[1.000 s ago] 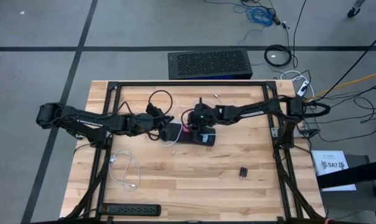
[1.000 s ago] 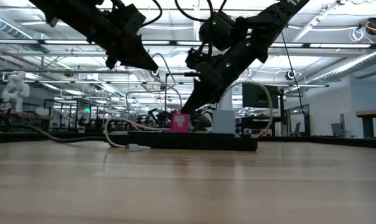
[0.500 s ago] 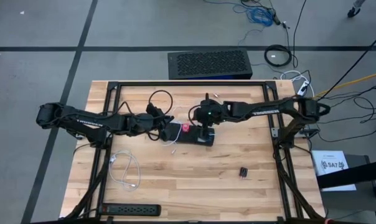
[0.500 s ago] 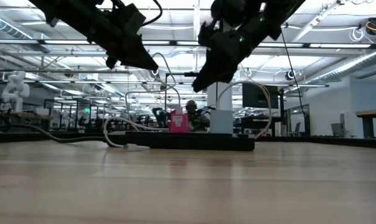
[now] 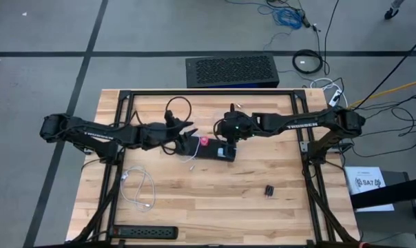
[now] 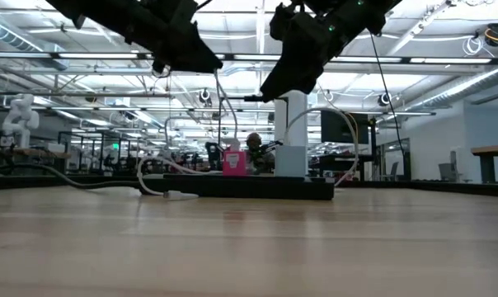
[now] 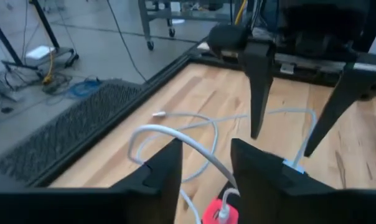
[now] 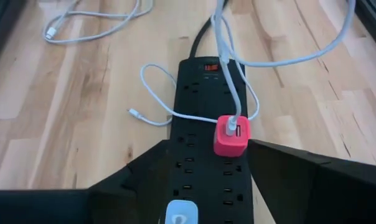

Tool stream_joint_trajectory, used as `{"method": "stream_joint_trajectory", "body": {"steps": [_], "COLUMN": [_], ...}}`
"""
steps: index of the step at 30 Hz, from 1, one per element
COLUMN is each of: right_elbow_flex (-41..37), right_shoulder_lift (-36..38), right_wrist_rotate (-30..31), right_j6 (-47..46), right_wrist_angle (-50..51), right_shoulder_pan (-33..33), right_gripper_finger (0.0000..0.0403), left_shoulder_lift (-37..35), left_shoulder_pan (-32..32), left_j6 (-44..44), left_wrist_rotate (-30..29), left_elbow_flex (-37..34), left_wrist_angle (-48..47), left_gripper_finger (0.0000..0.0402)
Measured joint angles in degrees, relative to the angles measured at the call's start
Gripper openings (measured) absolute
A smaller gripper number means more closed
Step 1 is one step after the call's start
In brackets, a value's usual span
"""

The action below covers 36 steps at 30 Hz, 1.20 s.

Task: Insert USB
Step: Move the center black outlet extension to the top left of the table

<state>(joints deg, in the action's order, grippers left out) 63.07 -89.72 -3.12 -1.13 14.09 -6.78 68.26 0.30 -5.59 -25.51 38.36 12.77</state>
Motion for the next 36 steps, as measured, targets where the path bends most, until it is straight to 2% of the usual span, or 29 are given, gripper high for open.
{"method": "stream_joint_trajectory", "body": {"steps": [6, 9, 19, 23, 27, 30, 33, 36], "right_elbow_flex": [0.0, 0.0, 0.11, 0.11, 0.11, 0.95, 3.78, 7.2], "right_shoulder_lift": [0.63, 0.75, -0.27, -4.67, -10.76, -14.65, -18.48, -22.5], "right_wrist_rotate": [-0.01, -0.12, -0.21, -0.01, 0.2, 0.01, 2.37, 5.95], "right_j6": [-0.34, -0.37, -3.29, -5.41, -5.73, -7.05, -7.21, -6.92], "right_wrist_angle": [1.86, 1.73, -0.02, -2.51, -7.9, -9.37, -7.95, -5.18], "right_shoulder_pan": [0.19, 0.65, 3.75, 5.15, 7.04, 8.08, 8.57, 8.59], "right_gripper_finger": [0.0206, 0.0206, 0.0201, 0.0162, 0.009, 0.0041, 0.0012, 0.0003], "left_shoulder_lift": [-0.15, -1.33, -14.01, -18.18, -18.63, -17.59, -17.3, -17.48], "left_shoulder_pan": [0.35, 1.11, 1.72, 0.9, -1.08, -2.91, -5.21, -7.53], "left_j6": [4.19, 5.04, 5.95, 1.26, -5.75, -7.88, -9.62, -9.99], "left_wrist_rotate": [-0.24, -0.94, -1.56, -1.69, -4.92, -5.19, -7.58, -10.56], "left_elbow_flex": [1.66, 3.4, 8.4, 8.06, 4.78, 1.22, -0.22, -0.34], "left_wrist_angle": [-0.37, -3.45, -18.33, -26.82, -34.33, -34.78, -34.26, -33.97], "left_gripper_finger": [0.0179, 0.0189, 0.019, 0.0152, 0.0072, 0.0014, 0.0009, 0.0005]}}
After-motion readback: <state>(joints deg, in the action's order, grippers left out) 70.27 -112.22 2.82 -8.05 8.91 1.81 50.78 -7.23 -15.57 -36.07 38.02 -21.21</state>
